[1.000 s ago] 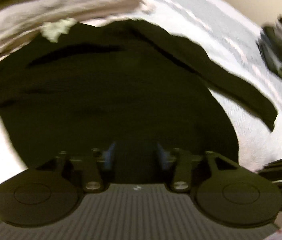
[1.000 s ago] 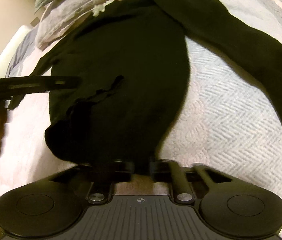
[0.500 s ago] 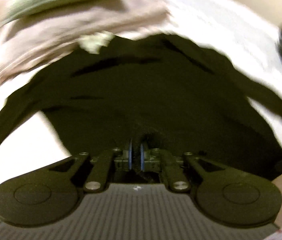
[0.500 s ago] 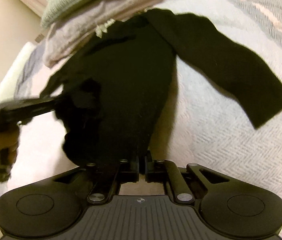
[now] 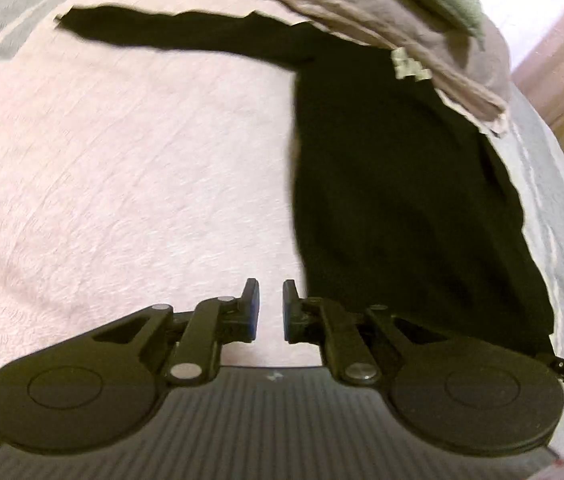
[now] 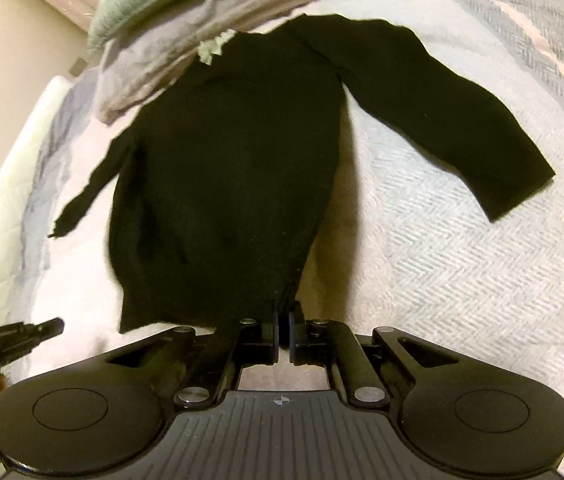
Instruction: Fold large clothes
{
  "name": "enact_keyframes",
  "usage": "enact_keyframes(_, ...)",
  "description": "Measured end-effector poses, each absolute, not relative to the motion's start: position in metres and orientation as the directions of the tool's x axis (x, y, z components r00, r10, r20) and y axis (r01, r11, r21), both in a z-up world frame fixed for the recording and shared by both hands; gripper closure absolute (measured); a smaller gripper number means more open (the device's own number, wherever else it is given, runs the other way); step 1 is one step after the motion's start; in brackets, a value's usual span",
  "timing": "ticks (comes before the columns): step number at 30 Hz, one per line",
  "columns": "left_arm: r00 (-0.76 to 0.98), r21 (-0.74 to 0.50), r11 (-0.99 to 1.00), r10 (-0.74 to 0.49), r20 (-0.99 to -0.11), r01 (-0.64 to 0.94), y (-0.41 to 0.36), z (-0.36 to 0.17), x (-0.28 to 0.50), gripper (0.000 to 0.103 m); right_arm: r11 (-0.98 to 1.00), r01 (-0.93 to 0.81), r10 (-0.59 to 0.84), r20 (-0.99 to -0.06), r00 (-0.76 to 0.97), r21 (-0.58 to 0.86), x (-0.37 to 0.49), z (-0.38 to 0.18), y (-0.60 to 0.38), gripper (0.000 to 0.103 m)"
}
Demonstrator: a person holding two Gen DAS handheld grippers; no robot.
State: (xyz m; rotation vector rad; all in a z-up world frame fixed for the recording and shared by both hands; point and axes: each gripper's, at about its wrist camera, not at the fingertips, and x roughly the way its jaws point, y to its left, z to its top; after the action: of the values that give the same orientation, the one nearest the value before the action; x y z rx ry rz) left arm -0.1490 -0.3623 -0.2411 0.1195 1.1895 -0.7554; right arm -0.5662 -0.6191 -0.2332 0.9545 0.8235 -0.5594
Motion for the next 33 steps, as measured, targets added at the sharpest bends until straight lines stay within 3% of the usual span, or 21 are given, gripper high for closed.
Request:
enact_keyframes(2,0.143,-0.344,0.745,-0.503,-0.852,0.572,-0.360,-0.250,-0.134,0.073,0.496,0.733,-0.062,-0.823,0.565,0.466,-0.561,-0.240,-0.618,0.102)
enact_keyframes(5,0.066,-0.427,0.688,-0.566,-0.822,0.587,-0.371,-0.270,-0.115,0.066,0.518,0.739,-0.066,-0.841,0.536,0.430,-0.553,-0.252,-0.618,0.102)
enact_keyframes(9,-0.080,-0.515,0.597,-0.602,-0.794,0.615,-0.399,-0.304,-0.104,0.065,0.485,0.763,-0.077,-0.848,0.525,0.428,-0.556,-0.264,-0.622,0.102)
enact_keyframes(13,-0.186,-0.505,0.570,-0.524,-0.831,0.648,-0.427,-0.334,-0.111,0.066,0.473,0.779,-0.096,-0.854,0.511,0.412,-0.556,-0.276,-0.621,0.097)
enact_keyframes(14,-0.182,-0.489,0.569,-0.510,-0.841,0.661,-0.431,-0.336,-0.114,0.068,0.475,0.788,-0.113,-0.861,0.496,0.392,-0.554,-0.278,-0.620,0.084)
enact_keyframes(15,-0.182,-0.486,0.569,-0.508,-0.842,0.663,-0.433,-0.336,-0.116,0.069,0.474,0.797,-0.132,-0.864,0.485,0.375,-0.551,-0.281,-0.618,0.059)
enact_keyframes(16,-0.184,-0.491,0.572,-0.510,-0.841,0.658,-0.433,-0.334,-0.117,0.082,0.469,0.800,-0.144,-0.861,0.487,0.374,-0.549,-0.283,-0.618,0.048)
enact_keyframes(17,-0.186,-0.497,0.574,-0.514,-0.837,0.651,-0.434,-0.332,-0.118,0.101,0.461,0.798,-0.152,-0.851,0.503,0.389,-0.547,-0.287,-0.617,0.040)
enact_keyframes(18,-0.168,-0.491,0.572,-0.524,-0.835,0.657,-0.432,-0.328,-0.120,0.101,0.452,0.797,-0.154,-0.845,0.512,0.401,-0.544,-0.292,-0.617,0.040)
enact_keyframes(20,-0.140,-0.484,0.559,-0.546,-0.826,0.673,-0.425,-0.317,-0.122,0.101,0.429,0.787,-0.136,-0.829,0.542,0.444,-0.542,-0.300,-0.621,0.041)
enact_keyframes(22,-0.122,-0.495,0.552,-0.577,-0.808,0.671,-0.409,-0.301,-0.121,0.102,0.386,0.769,-0.099,-0.806,0.584,0.510,-0.544,-0.303,-0.627,0.072)
enact_keyframes(23,-0.113,-0.496,0.548,-0.587,-0.802,0.673,-0.402,-0.292,-0.117,0.102,0.362,0.772,-0.080,-0.808,0.584,0.523,-0.544,-0.302,-0.629,0.101)
enact_keyframes(33,-0.110,-0.465,0.456,-0.614,-0.782,0.759,-0.330,-0.181,-0.117,0.102,0.427,0.727,-0.026,-0.796,0.604,0.538,-0.560,-0.179,-0.601,0.103)
